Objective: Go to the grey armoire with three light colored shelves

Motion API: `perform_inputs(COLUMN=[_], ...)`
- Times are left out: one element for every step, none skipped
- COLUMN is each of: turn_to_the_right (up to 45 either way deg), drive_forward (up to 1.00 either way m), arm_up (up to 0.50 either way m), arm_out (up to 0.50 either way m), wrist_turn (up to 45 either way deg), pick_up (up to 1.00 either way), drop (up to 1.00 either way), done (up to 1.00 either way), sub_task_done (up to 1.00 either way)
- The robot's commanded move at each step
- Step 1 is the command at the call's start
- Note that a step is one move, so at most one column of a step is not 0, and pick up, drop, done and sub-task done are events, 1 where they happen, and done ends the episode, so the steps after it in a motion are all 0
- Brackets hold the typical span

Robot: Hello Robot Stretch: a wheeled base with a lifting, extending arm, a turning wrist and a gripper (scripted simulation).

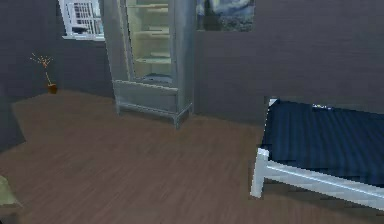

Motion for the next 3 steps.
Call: perform_inputs(turn_to_the_right=[0.0, 0.0, -27.0], drive_forward=[0.9, 0.95, 0.0], arm_up=[0.0, 0.0, 0.0], arm_out=[0.0, 0.0, 0.0], wrist_turn=[0.0, 0.0, 0.0], pick_up=[0.0, 0.0, 0.0], drop=[0.0, 0.0, 0.0], done=[0.0, 0.0, 0.0], sub_task_done=[0.0, 0.0, 0.0])
